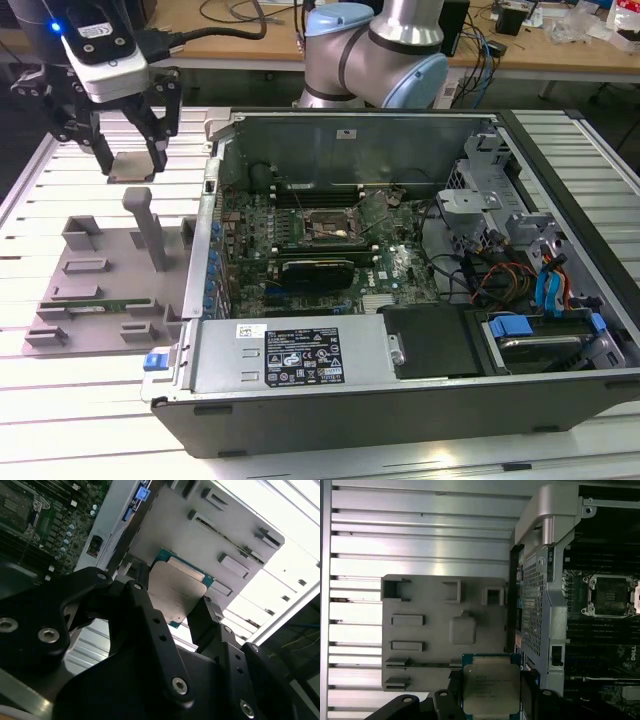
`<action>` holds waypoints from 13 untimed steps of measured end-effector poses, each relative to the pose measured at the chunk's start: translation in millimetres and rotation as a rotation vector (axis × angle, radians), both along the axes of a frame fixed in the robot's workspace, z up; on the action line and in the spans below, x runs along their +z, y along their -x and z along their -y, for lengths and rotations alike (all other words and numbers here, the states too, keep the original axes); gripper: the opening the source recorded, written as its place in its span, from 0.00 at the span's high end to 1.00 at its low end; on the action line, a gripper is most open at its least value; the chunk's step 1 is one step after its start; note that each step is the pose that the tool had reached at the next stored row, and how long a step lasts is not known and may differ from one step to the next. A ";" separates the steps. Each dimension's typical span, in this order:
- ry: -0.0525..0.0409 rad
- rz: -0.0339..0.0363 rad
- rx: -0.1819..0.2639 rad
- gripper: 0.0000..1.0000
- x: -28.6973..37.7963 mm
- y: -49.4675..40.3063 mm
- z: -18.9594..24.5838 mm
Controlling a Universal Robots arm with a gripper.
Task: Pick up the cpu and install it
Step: 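Pick up the cpu and move it towards the insertion slot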
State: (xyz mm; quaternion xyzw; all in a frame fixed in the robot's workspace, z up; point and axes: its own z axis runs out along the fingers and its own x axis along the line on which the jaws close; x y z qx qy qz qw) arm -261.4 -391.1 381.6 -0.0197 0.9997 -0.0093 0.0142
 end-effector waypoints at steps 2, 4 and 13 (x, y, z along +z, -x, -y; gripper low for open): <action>0.0000 -0.0001 0.000 0.45 -0.1 -3.8 0.0; 0.0001 -0.0001 0.000 0.45 -0.1 -6.8 0.0; 0.0001 -0.0002 0.000 0.45 -0.4 -23.2 0.0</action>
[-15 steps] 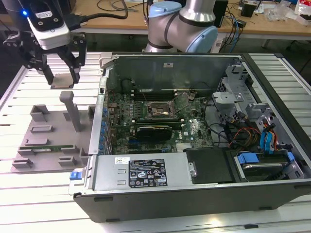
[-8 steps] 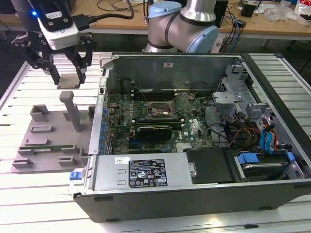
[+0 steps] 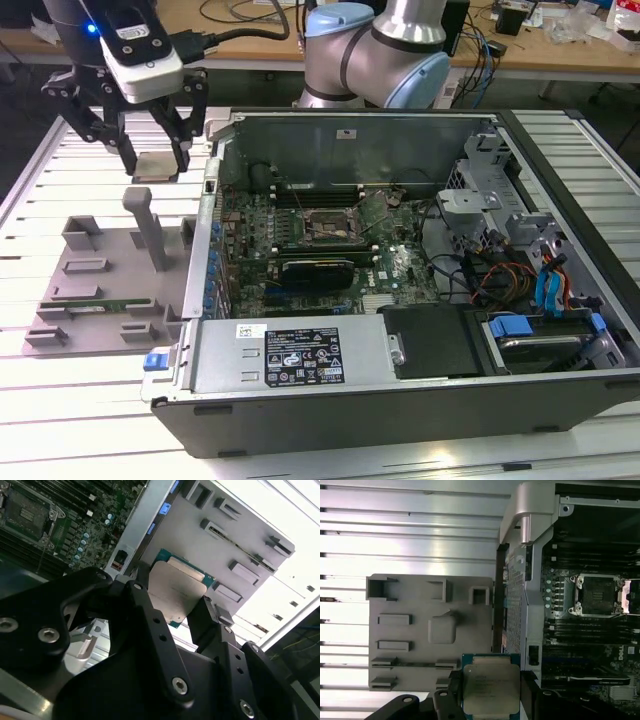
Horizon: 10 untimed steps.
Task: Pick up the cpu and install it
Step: 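Pick up the cpu and move it towards the insertion slot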
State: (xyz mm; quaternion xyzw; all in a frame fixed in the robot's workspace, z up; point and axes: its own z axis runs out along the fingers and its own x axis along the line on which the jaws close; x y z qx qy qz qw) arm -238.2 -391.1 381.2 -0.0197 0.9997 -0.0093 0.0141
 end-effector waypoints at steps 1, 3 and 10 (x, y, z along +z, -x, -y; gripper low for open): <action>-0.0001 0.0000 0.000 0.45 -0.1 -2.3 0.0; -0.0001 0.0000 0.000 0.45 -0.3 -5.9 0.0; 0.0000 -0.0002 0.000 0.45 -0.7 -18.8 0.0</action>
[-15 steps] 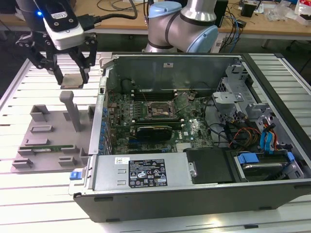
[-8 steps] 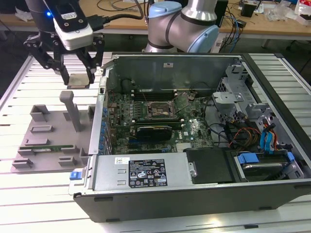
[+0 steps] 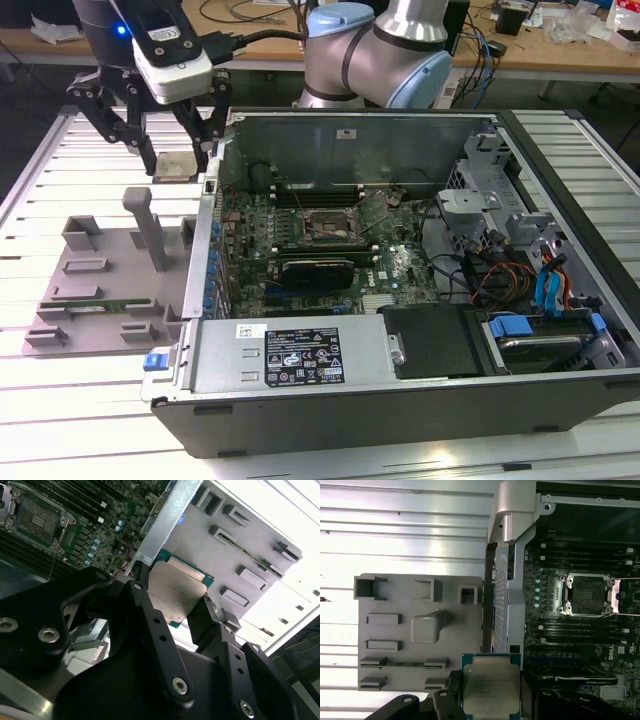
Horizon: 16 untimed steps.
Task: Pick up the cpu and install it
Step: 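Pick up the cpu and move it towards the insertion slot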
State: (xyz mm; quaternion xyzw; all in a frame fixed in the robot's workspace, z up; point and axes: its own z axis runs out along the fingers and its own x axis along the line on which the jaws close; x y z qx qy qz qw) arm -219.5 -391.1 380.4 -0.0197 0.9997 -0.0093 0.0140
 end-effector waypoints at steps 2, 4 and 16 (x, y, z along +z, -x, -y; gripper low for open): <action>0.0001 0.0000 0.000 0.45 -0.1 -4.0 0.0; 0.0000 0.0000 0.000 0.45 -0.2 -6.2 0.0; 0.0001 -0.0004 0.000 0.45 -1.1 -28.0 0.0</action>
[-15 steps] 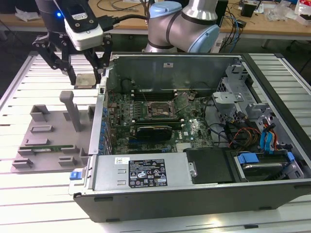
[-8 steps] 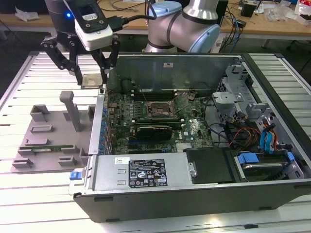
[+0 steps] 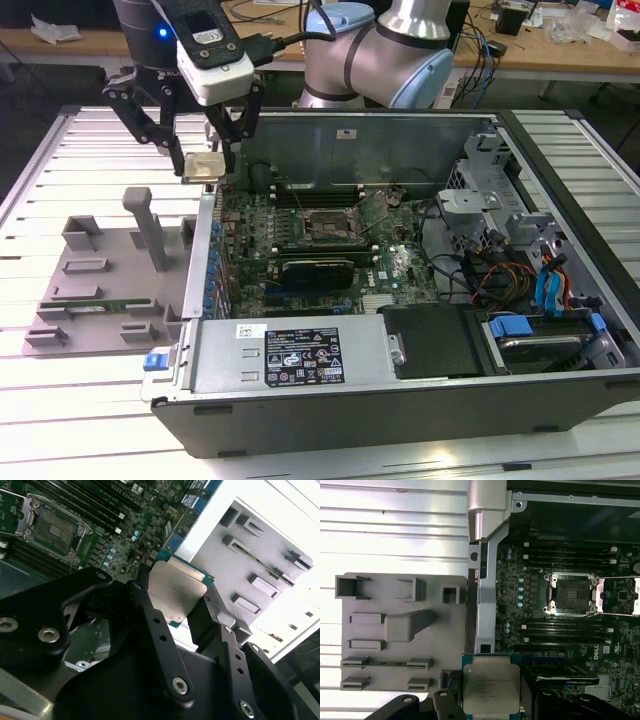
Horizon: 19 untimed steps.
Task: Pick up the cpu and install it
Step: 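Pick up the cpu and move it towards the insertion slot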
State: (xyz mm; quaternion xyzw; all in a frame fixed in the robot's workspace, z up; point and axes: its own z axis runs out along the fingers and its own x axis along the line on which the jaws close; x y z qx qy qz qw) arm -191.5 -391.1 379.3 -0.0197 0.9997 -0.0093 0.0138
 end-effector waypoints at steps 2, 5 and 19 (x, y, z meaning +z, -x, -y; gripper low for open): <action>-0.0001 0.0000 0.000 0.45 -0.3 -5.0 -0.1; 0.0001 -0.0001 0.000 0.45 -1.4 -13.1 -0.5; 0.0002 -0.0033 0.000 0.45 -11.2 -44.8 -6.6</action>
